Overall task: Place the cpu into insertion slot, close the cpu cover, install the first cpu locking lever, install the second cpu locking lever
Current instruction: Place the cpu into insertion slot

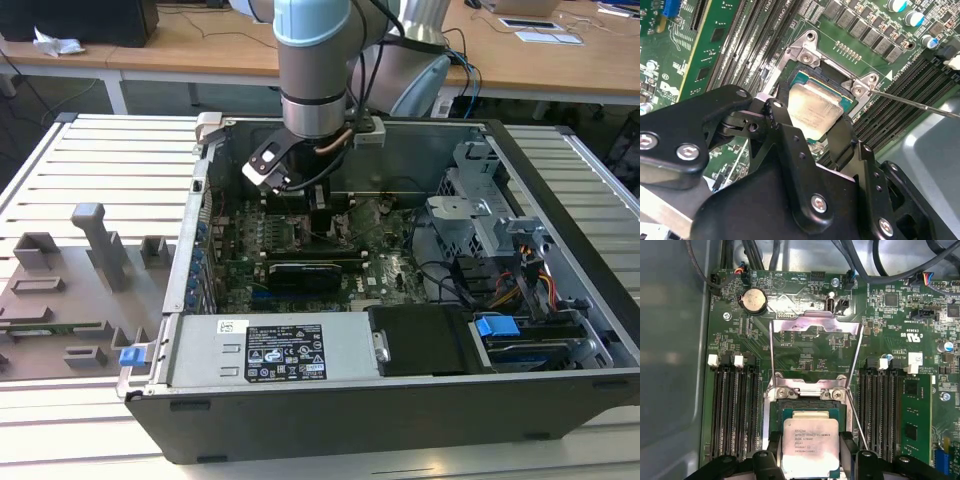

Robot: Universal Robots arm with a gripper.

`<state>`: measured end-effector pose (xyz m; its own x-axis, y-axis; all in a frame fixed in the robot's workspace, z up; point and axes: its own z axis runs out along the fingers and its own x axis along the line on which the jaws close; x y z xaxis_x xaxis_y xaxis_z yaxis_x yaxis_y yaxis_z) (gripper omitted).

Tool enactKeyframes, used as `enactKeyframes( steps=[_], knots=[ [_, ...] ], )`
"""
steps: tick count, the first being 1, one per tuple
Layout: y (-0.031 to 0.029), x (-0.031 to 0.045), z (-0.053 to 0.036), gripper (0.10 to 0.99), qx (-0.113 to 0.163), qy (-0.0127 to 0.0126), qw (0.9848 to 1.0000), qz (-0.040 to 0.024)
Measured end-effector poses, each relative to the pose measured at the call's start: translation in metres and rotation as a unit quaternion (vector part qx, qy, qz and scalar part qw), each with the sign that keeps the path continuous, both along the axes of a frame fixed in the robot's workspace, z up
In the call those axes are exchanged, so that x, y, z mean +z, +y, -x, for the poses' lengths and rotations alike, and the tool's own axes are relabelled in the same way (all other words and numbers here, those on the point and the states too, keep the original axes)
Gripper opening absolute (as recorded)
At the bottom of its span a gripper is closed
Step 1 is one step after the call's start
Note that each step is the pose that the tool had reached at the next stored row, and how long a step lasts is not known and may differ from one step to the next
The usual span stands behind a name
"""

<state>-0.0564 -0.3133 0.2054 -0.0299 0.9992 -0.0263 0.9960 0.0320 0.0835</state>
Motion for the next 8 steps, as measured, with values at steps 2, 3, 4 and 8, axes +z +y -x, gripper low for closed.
enactKeyframes(
  steps=[2, 3, 4, 8],
  knots=[
    [0.0004, -0.0016, -0.0002, 0.545, 0.0, 0.0, 1.0, 0.0],
    [0.001, -0.0021, -0.0006, 0.545, 0.0, 0.0001, 1.0, 0.0001],
    [0.0021, -0.0028, -0.0013, 0.545, 0.0, 0.0, 1.0, 0.0],
    [0.003, -0.0077, -0.0017, 0.545, 0.0, 0.0001, 1.0, 0.0001]
  ],
)
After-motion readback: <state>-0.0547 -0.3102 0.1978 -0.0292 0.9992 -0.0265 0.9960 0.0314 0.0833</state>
